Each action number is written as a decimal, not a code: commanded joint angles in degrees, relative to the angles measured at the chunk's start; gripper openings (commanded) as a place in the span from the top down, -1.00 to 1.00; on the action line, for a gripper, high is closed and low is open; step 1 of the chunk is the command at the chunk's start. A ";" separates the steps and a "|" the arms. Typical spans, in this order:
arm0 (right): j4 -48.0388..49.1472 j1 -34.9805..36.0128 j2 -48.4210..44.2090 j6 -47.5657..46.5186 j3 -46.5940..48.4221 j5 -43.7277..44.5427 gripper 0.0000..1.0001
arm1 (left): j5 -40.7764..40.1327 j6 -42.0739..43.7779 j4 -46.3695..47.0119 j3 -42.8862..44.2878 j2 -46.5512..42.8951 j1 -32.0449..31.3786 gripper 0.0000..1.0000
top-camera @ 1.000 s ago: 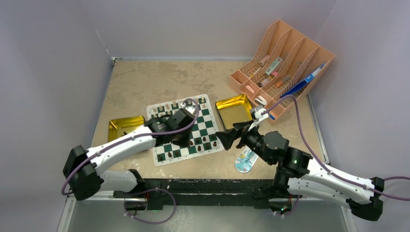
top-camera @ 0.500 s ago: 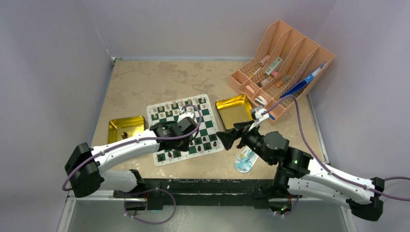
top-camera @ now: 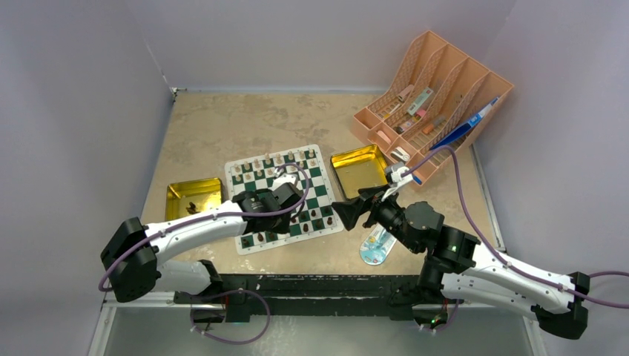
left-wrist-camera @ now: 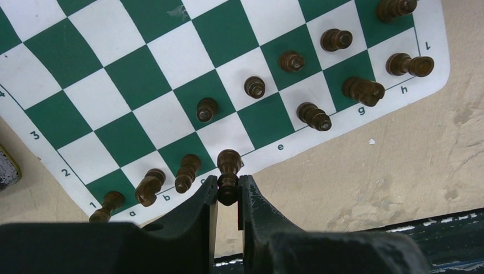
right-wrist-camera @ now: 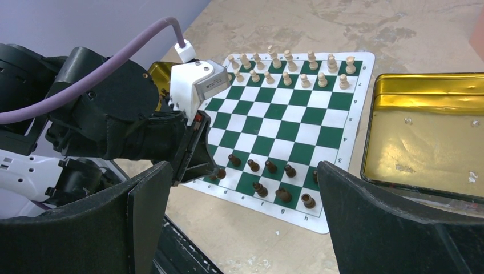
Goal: Set up the chess pieces on the board
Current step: Place the chess piece on the chessboard.
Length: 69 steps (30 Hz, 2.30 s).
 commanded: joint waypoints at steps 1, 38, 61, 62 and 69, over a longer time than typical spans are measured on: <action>2.51 -0.05 -0.16 -0.55 1.25 -0.30 -0.98 | -0.48 0.09 2.14 -0.78 -0.62 0.69 0.88; 3.43 -0.07 -0.33 -1.34 0.90 -0.07 -0.98 | 7.98 3.68 6.78 0.07 3.98 4.58 0.88; 4.66 -0.06 0.34 -1.80 0.47 -0.13 -0.98 | 10.22 4.96 10.39 2.05 7.61 4.58 0.89; 4.68 -0.05 0.33 -1.78 0.45 -0.14 -0.98 | 10.28 5.00 10.47 2.19 7.61 4.58 0.90; 4.86 -0.05 0.33 -1.70 0.45 -0.29 -0.98 | 10.33 5.09 10.48 2.17 8.36 4.58 0.89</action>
